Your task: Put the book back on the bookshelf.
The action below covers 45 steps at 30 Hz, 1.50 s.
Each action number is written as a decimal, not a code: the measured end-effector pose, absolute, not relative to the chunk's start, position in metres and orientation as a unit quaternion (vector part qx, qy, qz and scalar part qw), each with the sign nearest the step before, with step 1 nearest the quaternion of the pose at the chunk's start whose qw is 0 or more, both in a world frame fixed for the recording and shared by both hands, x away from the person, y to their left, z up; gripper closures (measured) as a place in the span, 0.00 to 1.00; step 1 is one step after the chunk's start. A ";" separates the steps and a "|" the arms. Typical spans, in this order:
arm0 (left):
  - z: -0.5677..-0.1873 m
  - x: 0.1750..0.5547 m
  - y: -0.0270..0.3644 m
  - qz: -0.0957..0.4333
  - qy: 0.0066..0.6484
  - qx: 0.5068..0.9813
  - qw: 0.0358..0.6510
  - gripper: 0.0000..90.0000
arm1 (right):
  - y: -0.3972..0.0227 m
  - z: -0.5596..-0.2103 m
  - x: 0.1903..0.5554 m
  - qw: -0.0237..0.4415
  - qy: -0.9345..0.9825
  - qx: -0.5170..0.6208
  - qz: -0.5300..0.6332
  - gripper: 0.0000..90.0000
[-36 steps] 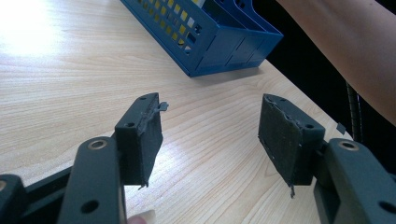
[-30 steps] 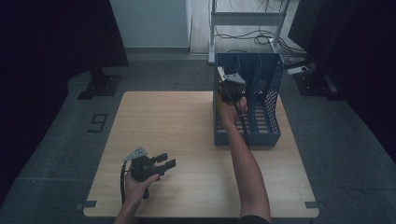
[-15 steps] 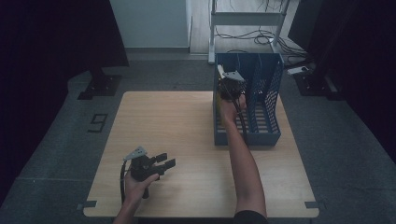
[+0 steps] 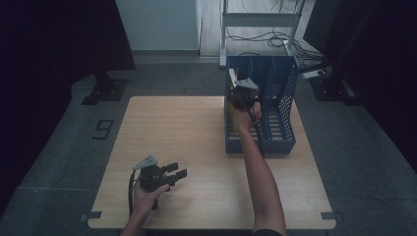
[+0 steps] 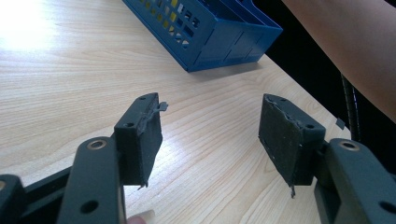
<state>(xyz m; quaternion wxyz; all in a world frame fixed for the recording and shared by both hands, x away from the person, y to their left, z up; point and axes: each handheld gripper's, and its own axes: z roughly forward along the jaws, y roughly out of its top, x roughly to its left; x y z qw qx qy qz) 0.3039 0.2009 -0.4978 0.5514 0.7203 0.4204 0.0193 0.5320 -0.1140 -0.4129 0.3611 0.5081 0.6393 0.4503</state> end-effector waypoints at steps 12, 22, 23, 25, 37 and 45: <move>-0.499 0.304 0.200 0.019 0.421 0.723 0.548 0.43 | -0.119 -0.419 0.520 0.366 0.645 0.500 0.448 0.57; -0.499 0.304 0.199 0.019 0.420 0.724 0.548 0.43 | -0.125 -0.417 0.512 0.365 0.644 0.493 0.457 0.49; -0.499 0.304 0.199 0.019 0.419 0.724 0.547 0.43 | -0.125 -0.416 0.511 0.367 0.641 0.494 0.458 0.48; -0.499 0.304 0.199 0.019 0.419 0.724 0.547 0.43 | -0.127 -0.415 0.508 0.367 0.638 0.493 0.464 0.47; -0.499 0.303 0.198 0.020 0.420 0.725 0.546 0.43 | -0.139 -0.409 0.483 0.351 0.640 0.481 0.486 0.41; -0.499 0.304 0.198 0.021 0.421 0.725 0.545 0.43 | -0.148 -0.408 0.460 0.338 0.647 0.467 0.498 0.40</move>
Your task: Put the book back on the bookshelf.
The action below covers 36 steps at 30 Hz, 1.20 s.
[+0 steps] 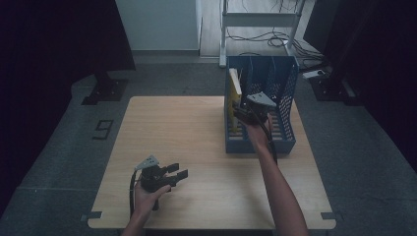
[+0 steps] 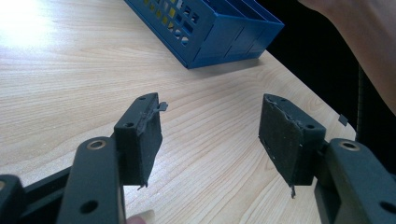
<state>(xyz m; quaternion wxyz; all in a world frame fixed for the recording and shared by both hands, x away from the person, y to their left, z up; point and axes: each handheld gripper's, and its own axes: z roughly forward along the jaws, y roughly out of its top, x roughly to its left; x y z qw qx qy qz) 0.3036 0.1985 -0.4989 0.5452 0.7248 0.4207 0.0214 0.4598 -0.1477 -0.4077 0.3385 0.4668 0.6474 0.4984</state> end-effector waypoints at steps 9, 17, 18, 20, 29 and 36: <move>-0.499 0.303 0.197 0.022 0.419 0.728 0.542 0.43 | -0.157 -0.408 0.427 0.332 0.653 0.447 0.513 0.40; -0.500 0.304 0.198 0.024 0.421 0.729 0.540 0.43 | -0.170 -0.420 0.394 0.320 0.661 0.436 0.520 0.40; -0.500 0.304 0.198 0.024 0.421 0.729 0.539 0.43 | -0.172 -0.422 0.390 0.318 0.661 0.436 0.521 0.40; -0.500 0.304 0.198 0.024 0.422 0.729 0.539 0.43 | -0.176 -0.426 0.382 0.315 0.663 0.434 0.521 0.40; -0.501 0.304 0.197 0.024 0.422 0.731 0.536 0.43 | -0.190 -0.443 0.357 0.303 0.673 0.432 0.518 0.41; -0.502 0.304 0.197 0.023 0.423 0.732 0.534 0.43 | -0.202 -0.459 0.339 0.291 0.681 0.434 0.513 0.42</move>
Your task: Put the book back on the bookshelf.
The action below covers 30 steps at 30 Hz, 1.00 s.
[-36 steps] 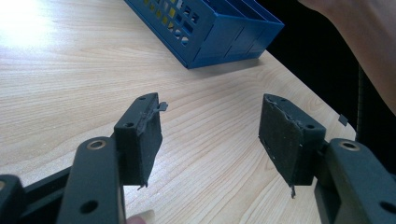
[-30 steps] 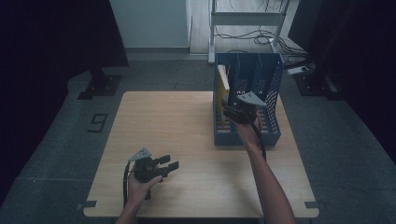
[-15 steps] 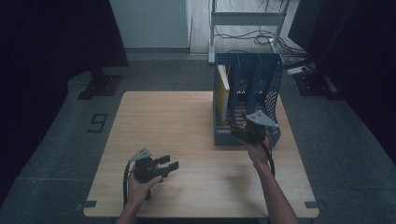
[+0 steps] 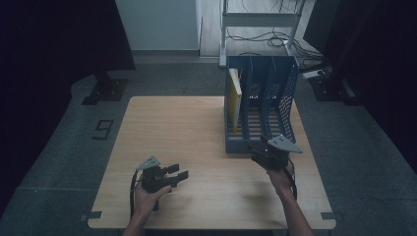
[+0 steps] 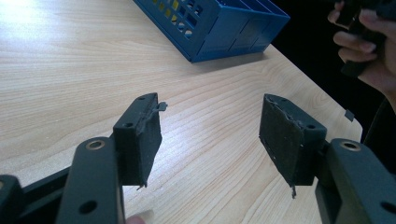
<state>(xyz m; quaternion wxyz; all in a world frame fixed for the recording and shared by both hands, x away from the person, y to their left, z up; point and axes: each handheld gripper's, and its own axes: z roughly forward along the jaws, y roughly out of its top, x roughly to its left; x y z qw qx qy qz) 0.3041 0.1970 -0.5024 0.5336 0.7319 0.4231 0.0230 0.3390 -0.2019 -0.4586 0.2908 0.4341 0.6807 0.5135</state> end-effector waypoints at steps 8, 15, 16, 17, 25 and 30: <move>-0.505 0.304 0.197 0.020 0.426 0.734 0.528 0.42 | -0.215 -0.482 0.321 0.277 0.687 0.443 0.505 0.42; -0.507 0.303 0.196 0.022 0.427 0.737 0.523 0.42 | -0.221 -0.510 0.311 0.262 0.703 0.450 0.485 0.41; -0.507 0.303 0.196 0.023 0.427 0.738 0.522 0.42 | -0.222 -0.514 0.309 0.259 0.706 0.451 0.481 0.41; -0.508 0.303 0.196 0.023 0.428 0.738 0.521 0.42 | -0.223 -0.518 0.308 0.256 0.707 0.451 0.480 0.41; -0.511 0.304 0.195 0.023 0.430 0.741 0.515 0.42 | -0.225 -0.538 0.306 0.238 0.727 0.458 0.453 0.41; -0.510 0.303 0.198 0.025 0.431 0.741 0.515 0.42 | -0.224 -0.541 0.307 0.231 0.728 0.461 0.451 0.40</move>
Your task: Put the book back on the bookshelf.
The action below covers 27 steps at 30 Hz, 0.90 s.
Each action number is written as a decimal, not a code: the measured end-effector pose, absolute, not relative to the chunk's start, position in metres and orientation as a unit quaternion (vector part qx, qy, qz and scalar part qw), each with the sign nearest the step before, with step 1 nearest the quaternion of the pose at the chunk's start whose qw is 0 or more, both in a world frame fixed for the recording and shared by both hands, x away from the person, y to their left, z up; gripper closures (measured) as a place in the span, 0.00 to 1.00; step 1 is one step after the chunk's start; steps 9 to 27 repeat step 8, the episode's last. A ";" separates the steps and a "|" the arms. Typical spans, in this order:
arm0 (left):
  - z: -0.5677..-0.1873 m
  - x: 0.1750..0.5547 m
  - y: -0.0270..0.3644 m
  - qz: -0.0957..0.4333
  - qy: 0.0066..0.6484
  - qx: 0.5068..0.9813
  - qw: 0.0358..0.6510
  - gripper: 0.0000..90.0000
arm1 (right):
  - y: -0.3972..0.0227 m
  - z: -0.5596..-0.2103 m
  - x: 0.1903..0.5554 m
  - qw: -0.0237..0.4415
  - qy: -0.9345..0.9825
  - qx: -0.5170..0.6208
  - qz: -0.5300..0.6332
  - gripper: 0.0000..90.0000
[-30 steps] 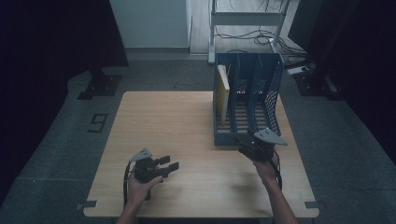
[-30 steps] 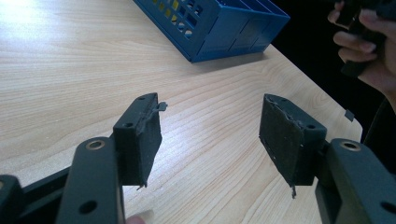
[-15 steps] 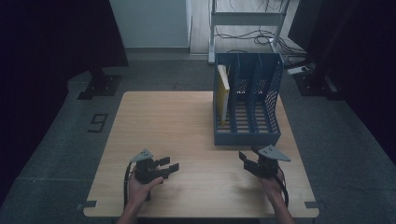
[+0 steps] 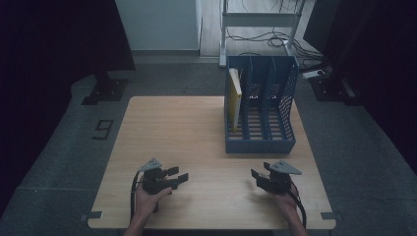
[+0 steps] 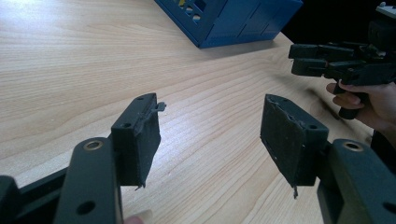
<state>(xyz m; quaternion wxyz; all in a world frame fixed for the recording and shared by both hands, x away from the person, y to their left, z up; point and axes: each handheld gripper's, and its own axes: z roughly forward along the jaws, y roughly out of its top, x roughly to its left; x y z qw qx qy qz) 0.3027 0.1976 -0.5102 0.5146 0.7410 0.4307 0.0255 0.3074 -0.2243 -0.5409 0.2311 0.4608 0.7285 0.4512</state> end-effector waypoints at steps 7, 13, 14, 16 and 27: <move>-0.511 0.304 0.200 0.026 0.434 0.740 0.514 0.41 | -0.225 -0.541 0.308 0.231 0.729 0.460 0.451 0.40; -0.511 0.304 0.200 0.026 0.434 0.740 0.514 0.41 | -0.225 -0.541 0.308 0.231 0.729 0.461 0.450 0.40; -0.511 0.304 0.200 0.026 0.434 0.740 0.514 0.41 | -0.225 -0.541 0.308 0.231 0.729 0.461 0.450 0.40; -0.511 0.304 0.200 0.026 0.434 0.740 0.514 0.41 | -0.225 -0.541 0.308 0.231 0.729 0.461 0.450 0.40; -0.511 0.304 0.200 0.026 0.434 0.740 0.514 0.41 | -0.225 -0.541 0.308 0.231 0.729 0.461 0.450 0.40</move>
